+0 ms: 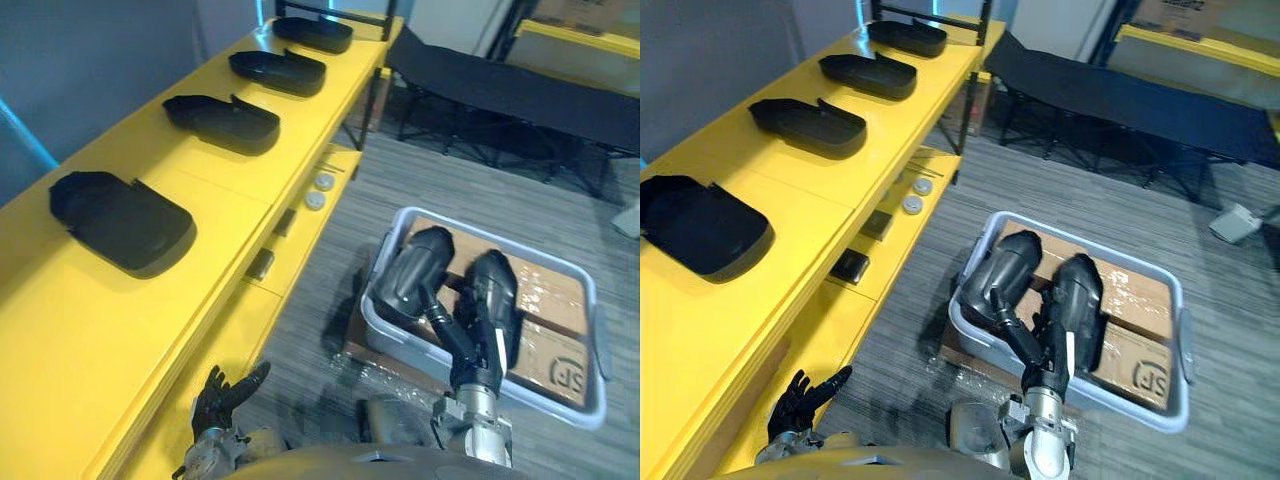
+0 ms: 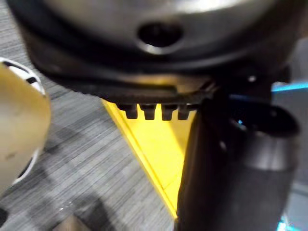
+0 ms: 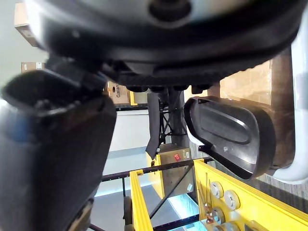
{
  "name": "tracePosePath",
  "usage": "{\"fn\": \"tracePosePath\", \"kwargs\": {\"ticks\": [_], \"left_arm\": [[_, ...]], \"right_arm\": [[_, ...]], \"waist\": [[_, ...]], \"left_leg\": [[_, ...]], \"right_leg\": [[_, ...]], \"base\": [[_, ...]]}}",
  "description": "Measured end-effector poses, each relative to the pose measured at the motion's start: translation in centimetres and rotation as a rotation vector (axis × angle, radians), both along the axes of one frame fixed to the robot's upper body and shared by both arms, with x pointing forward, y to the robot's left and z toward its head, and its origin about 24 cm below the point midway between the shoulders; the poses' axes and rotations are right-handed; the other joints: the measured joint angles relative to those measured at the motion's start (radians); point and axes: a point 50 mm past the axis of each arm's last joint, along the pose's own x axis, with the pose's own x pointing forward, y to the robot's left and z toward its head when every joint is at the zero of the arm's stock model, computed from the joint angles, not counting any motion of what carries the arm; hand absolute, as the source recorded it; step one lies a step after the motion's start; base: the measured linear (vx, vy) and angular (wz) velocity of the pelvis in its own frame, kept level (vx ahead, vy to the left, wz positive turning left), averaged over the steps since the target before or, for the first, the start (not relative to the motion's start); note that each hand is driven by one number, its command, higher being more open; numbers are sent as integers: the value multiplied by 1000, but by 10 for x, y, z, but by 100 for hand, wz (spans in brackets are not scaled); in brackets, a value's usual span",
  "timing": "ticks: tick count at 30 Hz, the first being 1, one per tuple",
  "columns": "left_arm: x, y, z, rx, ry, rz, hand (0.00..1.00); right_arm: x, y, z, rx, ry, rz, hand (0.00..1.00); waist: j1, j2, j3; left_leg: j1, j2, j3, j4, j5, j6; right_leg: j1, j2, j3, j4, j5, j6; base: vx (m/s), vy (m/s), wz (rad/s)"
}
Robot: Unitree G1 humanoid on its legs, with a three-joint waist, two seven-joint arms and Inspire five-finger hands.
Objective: Walk over and take three plastic housings, then place them on the shelf
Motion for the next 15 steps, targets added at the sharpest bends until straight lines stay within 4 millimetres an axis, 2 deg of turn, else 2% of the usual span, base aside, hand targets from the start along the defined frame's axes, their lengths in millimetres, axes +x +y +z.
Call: {"fn": "tracePosePath", "kwargs": {"ticks": [2, 3, 4, 5, 6, 7, 8, 9, 10, 11, 12, 14, 15], "left_arm": [[-1, 11, -1, 23, 29, -7, 100], [-3, 14, -2, 30, 42, -9, 100], [-9, 20, -4, 34, 73, -6, 100], [-14, 21, -7, 35, 104, -9, 100], [-17, 22, -8, 34, 113, -9, 100], [-20, 22, -9, 34, 124, -8, 100], [-23, 22, -10, 31, 132, -6, 100], [-22, 28, -9, 44, 139, -12, 100], [-22, 28, -10, 44, 143, -13, 100], [-24, 27, -10, 39, 146, -13, 100], [-26, 23, -13, 20, 157, -14, 100], [-32, 15, -17, -43, 163, 17, 100], [-37, 11, -19, -70, 172, 37, 100]], "right_arm": [[21, 14, -5, -1, 0, 55, 100], [25, 16, -8, -4, 9, 64, 100], [29, 18, -12, -8, 29, 69, 100], [29, 14, -18, -24, 64, 56, 100], [28, 13, -21, -33, 78, 53, 100], [28, 10, -23, -45, 92, 46, 100], [27, 7, -25, -56, 104, 41, 100], [27, 5, -25, -62, 111, 36, 100], [27, 4, -26, -71, 120, 41, 100], [26, 3, -27, -76, 126, 47, 100], [28, 0, -26, -94, 126, 65, 100], [24, -13, -28, -151, 158, 85, 100], [14, -21, -33, -167, 198, 78, 100]], "waist": [[5, -28, -18], [12, -36, -23], [36, -58, -37], [54, -34, -44], [56, -27, -47], [54, -19, -51], [53, -19, -55], [50, -30, -52], [51, -30, -52], [52, -26, -51], [48, -13, -44], [26, 20, -27], [23, 17, -25]], "left_leg": [[-65, 18, 16, 5, 42, -8], [-77, 22, 16, 17, 48, -8], [-94, 30, 4, 47, 50, -8], [-106, 48, -23, 54, 74, -17], [-108, 58, -38, 48, 95, -14], [-110, 74, -48, 38, 119, -24], [-121, 86, -54, 35, 137, -46], [-126, 93, -54, 34, 143, -59], [-129, 106, -53, 29, 151, -81], [-128, 113, -52, 21, 159, -93], [-116, 133, -53, -5, 178, -122], [-80, 154, -66, -56, 224, -138], [-70, 147, -87, -70, 247, -134]], "right_leg": [[23, -95, -15, 27, -4, -13], [40, -120, -19, 9, 10, -9], [84, -146, -16, -71, 81, 8], [112, -110, -42, -148, 75, 7], [129, -98, -39, -186, 76, 13], [157, -93, -39, -234, 71, 18], [153, -89, -51, -250, 35, 47], [150, -88, -89, -266, -6, 114], [157, -75, -114, -300, -20, 139], [168, -60, -131, -332, -24, 143], [195, -34, -156, -394, -26, 137], [212, 6, -149, -410, -13, 117], [205, 8, -134, -410, -16, 109]], "base": [[-84, -216, -46], [-91, -295, -58], [-126, -324, -63], [-135, -313, -61], [-115, -314, -38], [-95, -302, -26], [-123, -375, -22], [-127, -304, -29], [-140, -298, -33], [-128, -308, -47], [-131, -297, -36], [-179, -226, -22], [-182, -151, -27]]}}
